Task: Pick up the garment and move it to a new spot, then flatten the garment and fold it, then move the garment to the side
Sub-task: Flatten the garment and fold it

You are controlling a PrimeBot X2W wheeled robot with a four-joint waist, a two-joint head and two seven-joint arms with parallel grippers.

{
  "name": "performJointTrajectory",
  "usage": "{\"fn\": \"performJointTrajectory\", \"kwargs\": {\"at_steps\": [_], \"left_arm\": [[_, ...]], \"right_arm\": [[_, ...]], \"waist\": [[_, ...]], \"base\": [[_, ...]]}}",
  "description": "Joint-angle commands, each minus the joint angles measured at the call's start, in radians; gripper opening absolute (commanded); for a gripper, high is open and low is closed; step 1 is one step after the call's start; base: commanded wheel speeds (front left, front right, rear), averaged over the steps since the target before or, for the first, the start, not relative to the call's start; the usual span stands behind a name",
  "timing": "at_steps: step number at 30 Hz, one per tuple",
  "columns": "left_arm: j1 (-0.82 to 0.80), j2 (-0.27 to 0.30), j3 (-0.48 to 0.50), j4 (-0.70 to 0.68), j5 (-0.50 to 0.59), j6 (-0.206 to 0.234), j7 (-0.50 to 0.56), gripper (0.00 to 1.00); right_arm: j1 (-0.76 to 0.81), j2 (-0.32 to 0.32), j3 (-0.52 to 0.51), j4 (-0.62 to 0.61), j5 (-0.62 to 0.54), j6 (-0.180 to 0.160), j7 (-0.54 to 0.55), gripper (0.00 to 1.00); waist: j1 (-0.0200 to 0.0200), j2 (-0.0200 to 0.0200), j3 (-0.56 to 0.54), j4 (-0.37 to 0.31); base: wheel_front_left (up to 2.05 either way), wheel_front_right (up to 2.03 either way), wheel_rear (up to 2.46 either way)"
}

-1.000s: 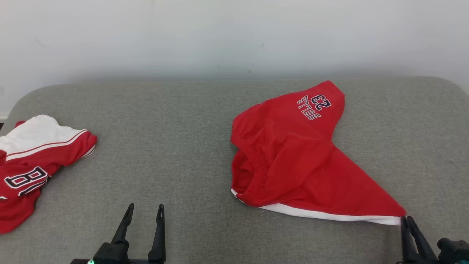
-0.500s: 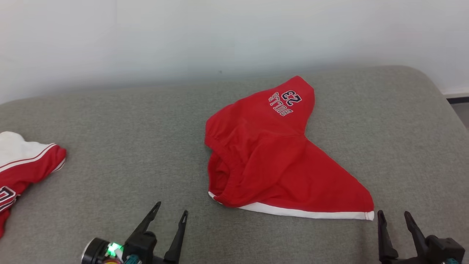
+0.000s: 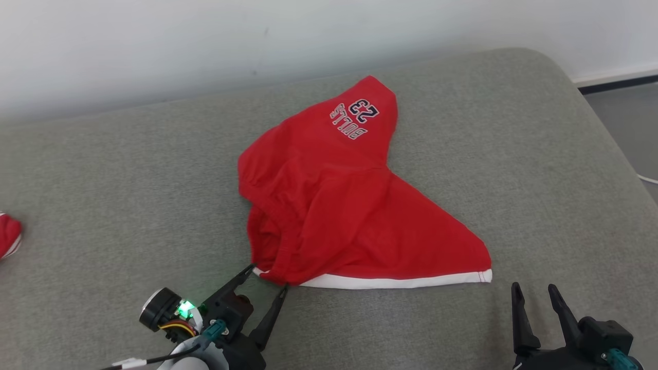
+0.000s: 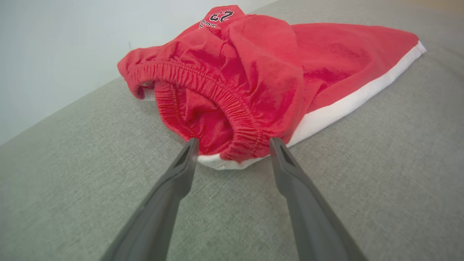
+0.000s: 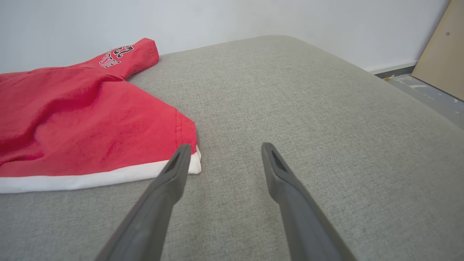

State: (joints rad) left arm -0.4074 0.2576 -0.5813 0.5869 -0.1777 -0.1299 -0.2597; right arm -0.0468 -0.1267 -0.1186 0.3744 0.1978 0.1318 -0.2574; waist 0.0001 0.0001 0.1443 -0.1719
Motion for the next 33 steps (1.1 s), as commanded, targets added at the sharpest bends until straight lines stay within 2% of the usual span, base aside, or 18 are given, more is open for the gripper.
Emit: {"fn": "performJointTrajectory", "kwargs": {"at_steps": [1,7,8,9,10,13,22,26,27,28,29,33], "left_arm": [[-0.019,0.007,-0.018,0.012,-0.009,0.001,-0.005,1.0],[-0.067,0.007,-0.094,0.075,-0.071,0.0,-0.005,1.0],[-0.076,0.004,-0.101,0.083,-0.087,0.001,-0.005,0.4],[-0.084,0.0,-0.105,0.087,-0.105,0.001,-0.006,0.09],[-0.087,-0.004,-0.11,0.091,-0.116,0.001,-0.006,0.0],[-0.086,-0.011,-0.114,0.054,-0.155,0.001,-0.006,0.0],[0.046,0.018,-0.1,-0.127,-0.158,0.001,-0.006,0.0],[0.06,0.035,-0.108,-0.147,-0.144,0.01,-0.006,0.0],[0.058,0.037,-0.113,-0.148,-0.136,0.015,-0.006,0.3],[0.056,0.035,-0.114,-0.149,-0.139,0.016,-0.006,0.91],[0.053,0.033,-0.112,-0.149,-0.141,0.021,-0.006,1.0],[0.024,0.04,-0.127,-0.13,-0.122,0.021,0.001,1.0]], "right_arm": [[-0.01,0.005,0.001,0.004,0.005,-0.002,-0.007,1.0],[-0.025,0.004,0.007,0.013,0.007,-0.002,-0.009,1.0],[-0.027,0.004,0.007,0.009,0.006,-0.002,-0.009,1.0],[-0.027,0.003,0.005,0.005,0.005,-0.002,-0.009,1.0],[-0.024,0.003,0.001,0.001,0.004,-0.002,-0.009,1.0],[0.002,0.01,-0.008,-0.01,-0.005,-0.002,-0.009,1.0],[0.033,0.008,-0.004,-0.007,0.007,-0.002,-0.009,1.0],[0.018,0.011,0.007,0.0,0.001,-0.002,-0.009,1.0],[0.016,0.009,0.01,0.002,0.002,-0.002,-0.009,1.0],[0.013,0.008,0.015,0.004,0.004,-0.002,-0.009,1.0],[0.01,0.006,0.018,0.005,0.007,-0.002,-0.009,1.0],[0.008,0.006,0.021,0.006,0.012,-0.002,-0.009,1.0]], "waist": [[-0.0001,-0.0001,0.019,-0.027],[-0.0001,-0.0001,0.02,-0.042],[-0.0001,-0.0001,0.019,-0.043],[-0.0001,-0.0001,0.016,-0.04],[-0.0001,-0.0001,0.012,-0.037],[-0.0001,-0.0001,-0.009,-0.006],[-0.0001,-0.0001,-0.053,0.11],[-0.0001,-0.0001,-0.056,0.124],[-0.0001,-0.0001,-0.056,0.123],[-0.0001,-0.0001,-0.055,0.12],[-0.0001,-0.0001,-0.054,0.116],[-0.0001,-0.0001,-0.047,0.089]], "base": [[0.0,0.0,0.0],[0.0,0.0,0.0],[0.0,0.0,0.0],[0.0,0.0,0.0],[0.0,0.0,0.0],[0.0,0.0,0.0],[0.0,0.0,0.0],[0.0,0.0,0.0],[0.0,0.0,0.0],[0.0,0.0,0.0],[0.0,0.0,0.0],[0.0,0.0,0.0]]}}
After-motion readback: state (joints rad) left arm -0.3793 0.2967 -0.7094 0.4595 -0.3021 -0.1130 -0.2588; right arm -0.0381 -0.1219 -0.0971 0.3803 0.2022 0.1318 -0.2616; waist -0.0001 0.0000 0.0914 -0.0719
